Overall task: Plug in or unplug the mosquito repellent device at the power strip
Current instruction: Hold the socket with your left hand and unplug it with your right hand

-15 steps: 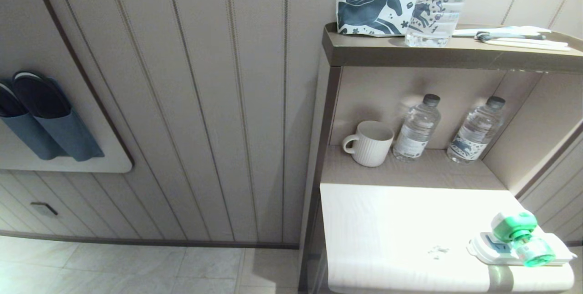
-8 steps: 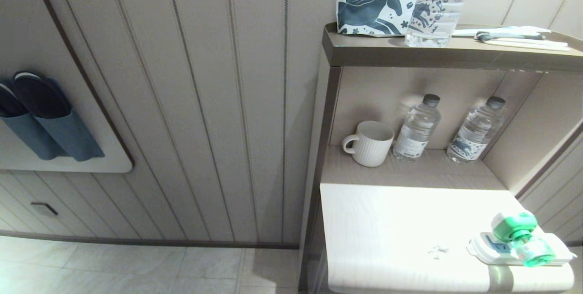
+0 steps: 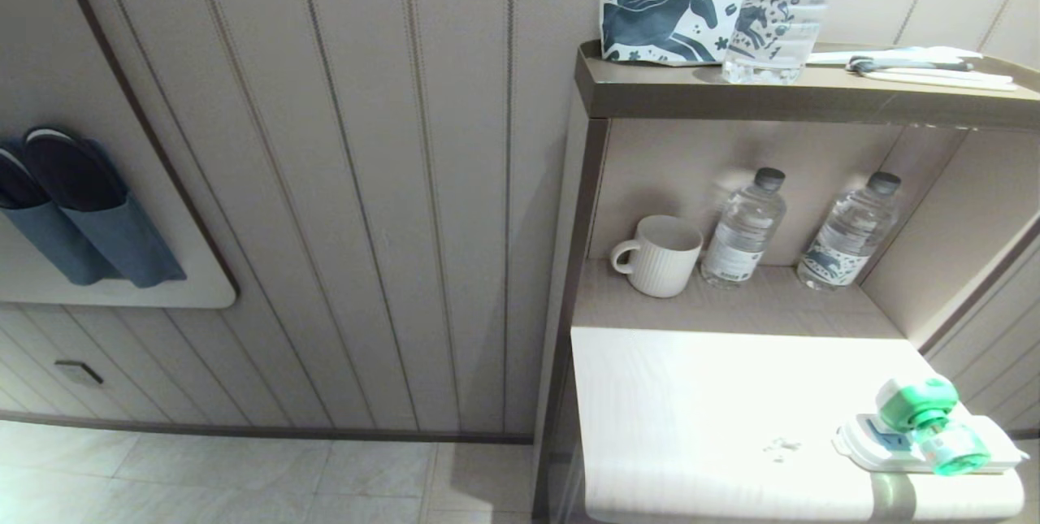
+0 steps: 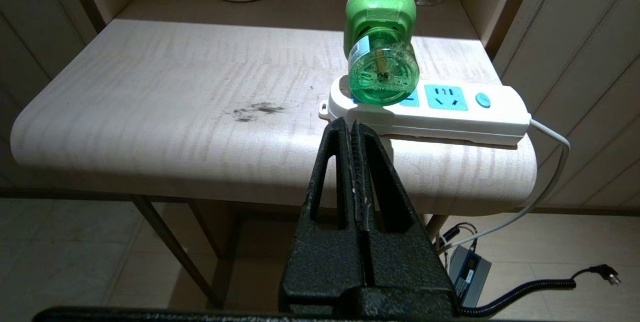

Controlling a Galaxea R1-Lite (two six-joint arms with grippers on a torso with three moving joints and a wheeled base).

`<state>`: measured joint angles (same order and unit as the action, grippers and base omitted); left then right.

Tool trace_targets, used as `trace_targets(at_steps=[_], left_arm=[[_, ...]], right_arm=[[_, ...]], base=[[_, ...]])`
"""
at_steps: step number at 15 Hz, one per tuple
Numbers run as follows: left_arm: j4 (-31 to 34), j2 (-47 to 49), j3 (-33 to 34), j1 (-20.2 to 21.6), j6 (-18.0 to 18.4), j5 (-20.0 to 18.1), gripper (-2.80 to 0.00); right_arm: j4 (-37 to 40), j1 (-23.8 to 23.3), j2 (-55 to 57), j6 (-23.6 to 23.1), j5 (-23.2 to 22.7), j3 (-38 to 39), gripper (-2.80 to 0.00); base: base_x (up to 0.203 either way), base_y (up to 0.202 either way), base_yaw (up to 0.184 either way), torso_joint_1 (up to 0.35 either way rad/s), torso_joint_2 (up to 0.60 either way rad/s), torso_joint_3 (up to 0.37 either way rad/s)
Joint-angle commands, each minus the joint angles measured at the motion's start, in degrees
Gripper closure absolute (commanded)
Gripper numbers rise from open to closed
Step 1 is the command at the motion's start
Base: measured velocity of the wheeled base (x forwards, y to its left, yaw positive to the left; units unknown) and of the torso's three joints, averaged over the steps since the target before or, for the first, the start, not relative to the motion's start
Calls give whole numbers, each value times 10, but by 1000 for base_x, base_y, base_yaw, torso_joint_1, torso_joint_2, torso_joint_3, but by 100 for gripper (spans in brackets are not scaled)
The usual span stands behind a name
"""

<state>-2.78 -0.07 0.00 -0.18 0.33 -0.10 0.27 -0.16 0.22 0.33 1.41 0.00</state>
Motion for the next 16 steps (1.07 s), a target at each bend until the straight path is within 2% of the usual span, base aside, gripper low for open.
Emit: trace_targets(at_steps=[1, 16], left_arm=[[0, 1, 0, 0, 0, 0, 0], [4, 1, 0, 0, 7, -2, 0]], right_arm=[[1, 0, 2, 0, 0, 0, 0], [14, -1, 1, -5, -2, -6, 0]], base=[[0, 0, 0, 0, 0, 0], [0, 0, 0, 0, 0, 0]])
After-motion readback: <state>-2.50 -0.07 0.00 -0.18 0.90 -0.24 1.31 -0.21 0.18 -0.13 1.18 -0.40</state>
